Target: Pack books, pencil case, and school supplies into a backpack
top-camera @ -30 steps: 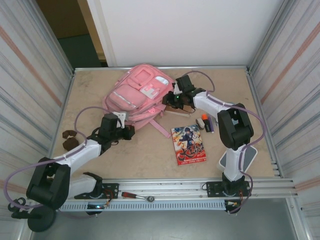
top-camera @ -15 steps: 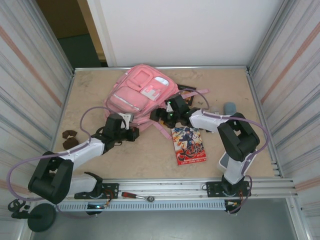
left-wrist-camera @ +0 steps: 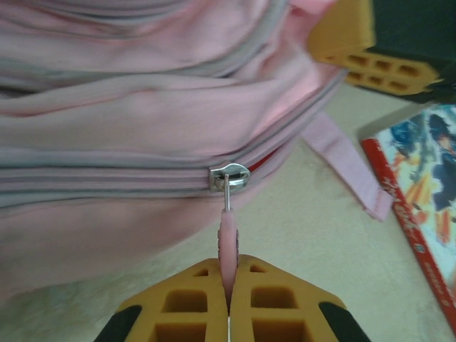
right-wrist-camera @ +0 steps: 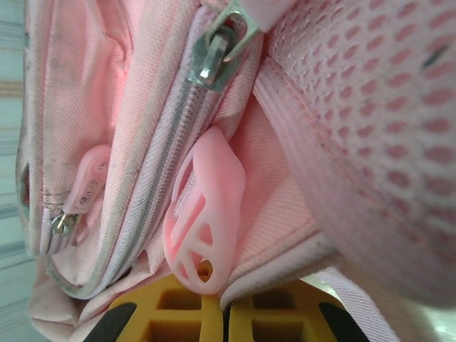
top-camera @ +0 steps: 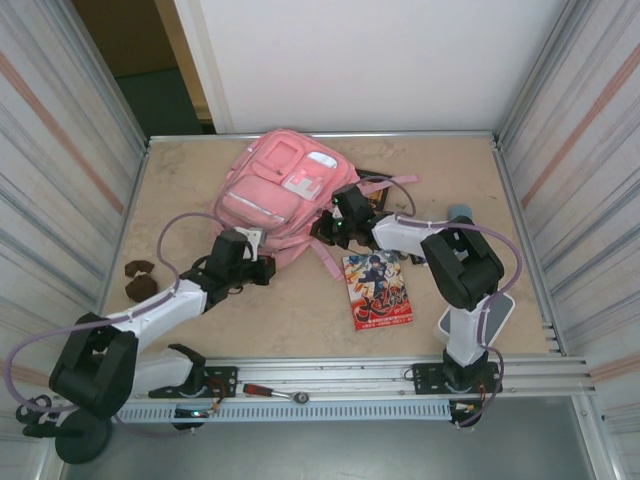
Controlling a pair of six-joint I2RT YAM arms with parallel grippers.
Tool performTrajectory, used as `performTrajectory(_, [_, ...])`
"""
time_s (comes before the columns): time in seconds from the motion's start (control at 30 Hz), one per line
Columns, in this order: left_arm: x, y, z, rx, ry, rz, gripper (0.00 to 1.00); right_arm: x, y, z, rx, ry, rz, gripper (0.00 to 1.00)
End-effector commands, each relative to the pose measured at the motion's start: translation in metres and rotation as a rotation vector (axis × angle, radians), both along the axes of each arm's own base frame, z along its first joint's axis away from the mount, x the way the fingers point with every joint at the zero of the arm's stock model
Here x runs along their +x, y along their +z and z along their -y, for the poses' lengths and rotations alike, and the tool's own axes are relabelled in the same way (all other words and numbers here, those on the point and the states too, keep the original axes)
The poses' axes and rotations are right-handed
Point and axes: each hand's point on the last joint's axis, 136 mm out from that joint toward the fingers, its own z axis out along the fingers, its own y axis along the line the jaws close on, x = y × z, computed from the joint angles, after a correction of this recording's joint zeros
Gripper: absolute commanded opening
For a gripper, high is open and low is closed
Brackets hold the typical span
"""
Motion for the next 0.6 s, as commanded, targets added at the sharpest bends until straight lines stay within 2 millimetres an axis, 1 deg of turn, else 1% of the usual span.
performTrajectory(0.0, [0.003,-0.001,-0.030,0.147,0.094,0.011,0.00,0.016,0.031,0.035,-0.125,0.042,0.120,0.02])
performTrajectory(0.1, [0.002,-0.006,-0.034,0.178,0.103,-0.003,0.00,0.020,0.039,0.044,-0.116,0.088,0.117,0.01])
performTrajectory(0.17, [0.001,-0.008,-0.030,0.168,0.088,-0.013,0.00,0.026,0.042,0.048,-0.107,0.107,0.113,0.01])
performTrajectory(0.23, [0.000,-0.006,-0.022,0.139,0.055,-0.012,0.00,0.031,0.047,0.052,-0.112,0.134,0.122,0.00])
performTrajectory(0.37, [-0.004,0.005,0.003,0.062,-0.044,0.020,0.00,0.046,0.051,0.055,-0.139,0.175,0.117,0.02])
performTrajectory(0.47, [-0.007,0.013,0.021,0.002,-0.101,0.025,0.00,0.057,0.055,0.054,-0.130,0.173,0.118,0.09])
performTrajectory(0.5, [-0.007,0.017,0.027,-0.015,-0.116,0.032,0.00,0.058,0.059,0.056,-0.134,0.168,0.125,0.14])
performTrajectory(0.57, [-0.009,0.023,0.036,-0.046,-0.138,0.039,0.00,0.057,0.065,0.066,-0.159,0.143,0.137,0.26])
